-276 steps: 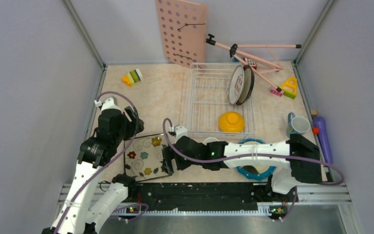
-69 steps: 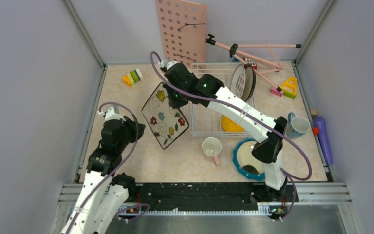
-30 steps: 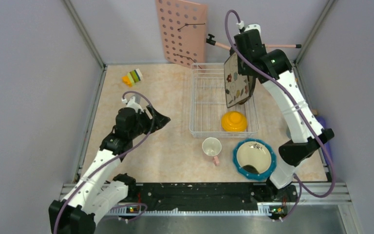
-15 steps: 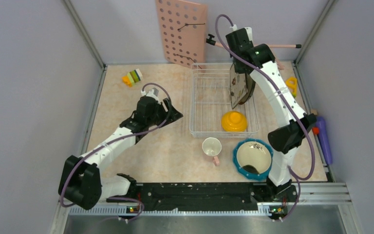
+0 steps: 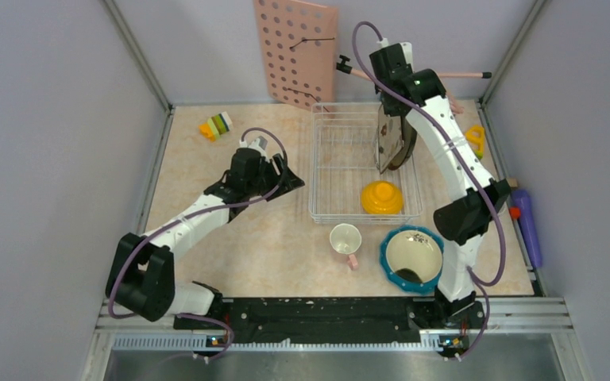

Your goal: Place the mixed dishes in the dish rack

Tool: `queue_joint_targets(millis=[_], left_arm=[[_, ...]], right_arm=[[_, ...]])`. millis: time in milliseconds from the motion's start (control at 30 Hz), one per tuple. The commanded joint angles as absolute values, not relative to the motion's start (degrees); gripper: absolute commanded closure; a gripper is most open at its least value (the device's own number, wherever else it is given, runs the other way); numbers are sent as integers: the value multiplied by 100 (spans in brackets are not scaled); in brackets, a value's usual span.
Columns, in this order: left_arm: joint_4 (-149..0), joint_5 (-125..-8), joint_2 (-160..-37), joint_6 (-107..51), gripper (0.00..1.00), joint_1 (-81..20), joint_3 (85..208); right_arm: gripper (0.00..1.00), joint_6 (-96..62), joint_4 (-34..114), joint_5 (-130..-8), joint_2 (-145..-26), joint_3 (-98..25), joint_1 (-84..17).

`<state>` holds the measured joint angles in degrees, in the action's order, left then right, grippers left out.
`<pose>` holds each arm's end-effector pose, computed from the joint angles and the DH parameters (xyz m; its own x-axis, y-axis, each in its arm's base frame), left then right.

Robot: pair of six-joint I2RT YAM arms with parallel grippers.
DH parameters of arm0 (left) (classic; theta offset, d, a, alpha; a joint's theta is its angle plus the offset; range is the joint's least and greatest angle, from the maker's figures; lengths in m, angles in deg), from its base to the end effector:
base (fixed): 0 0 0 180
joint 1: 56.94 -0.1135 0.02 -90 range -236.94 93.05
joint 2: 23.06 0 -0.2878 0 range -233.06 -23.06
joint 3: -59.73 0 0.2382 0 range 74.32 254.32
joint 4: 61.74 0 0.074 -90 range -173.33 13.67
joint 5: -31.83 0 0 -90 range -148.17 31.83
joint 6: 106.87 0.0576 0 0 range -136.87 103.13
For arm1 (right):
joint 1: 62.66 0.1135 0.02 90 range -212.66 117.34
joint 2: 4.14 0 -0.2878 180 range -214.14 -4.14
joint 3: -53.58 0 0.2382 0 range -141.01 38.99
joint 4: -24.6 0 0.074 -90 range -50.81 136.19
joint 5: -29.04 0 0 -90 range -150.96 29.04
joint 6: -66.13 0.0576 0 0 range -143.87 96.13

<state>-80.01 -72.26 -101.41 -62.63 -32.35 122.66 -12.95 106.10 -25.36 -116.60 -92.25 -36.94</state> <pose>0.2666 -0.1374 0.2600 -0.7730 -0.4104 -0.4837 0.0487 0.7219 -0.6903 0.3835 0.1475 0.4205 -0.6593 -0.1466 -0.7375 0.1243 0.9461 -0.2992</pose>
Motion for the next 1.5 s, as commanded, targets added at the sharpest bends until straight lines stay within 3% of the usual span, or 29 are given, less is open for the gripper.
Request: queue_joint_targets(millis=[0,267,500,700,800,1033,1200,1467], left_arm=[[-7682,-7397,-10397,-6298,39,-3182,12501],[-7677,-7485,-10774,-6335,43,-3138,12628],[-7557,-7489,-10896,-6282,48,-3141,12741],[-7574,-7489,-10916,-6281,50,-3142,12793],[-7588,-7469,-10872,-6283,50,-3141,12794],[-7607,-7421,-10674,-6310,50,-3128,12735],[-7508,-7465,-10575,-6337,49,-3081,12689],[-7575,-7497,-10819,-6291,47,-3003,12872]], right_arm=[[100,-1352,9760,-2075,-11642,-9649,-3758],[100,-1197,9529,-2491,-11941,-9426,-3855],[100,-988,9347,-3599,-12119,-9421,-4245],[63,-1017,9833,-3947,-12290,-9858,-4364],[38,-1025,10003,-3981,-12245,-9998,-4365],[35,-1016,9982,-4133,-11590,-9700,-4348],[36,-951,9340,-4621,-10480,-8436,-4306],[37,-463,7251,-5301,-8108,-4732,-4288]])
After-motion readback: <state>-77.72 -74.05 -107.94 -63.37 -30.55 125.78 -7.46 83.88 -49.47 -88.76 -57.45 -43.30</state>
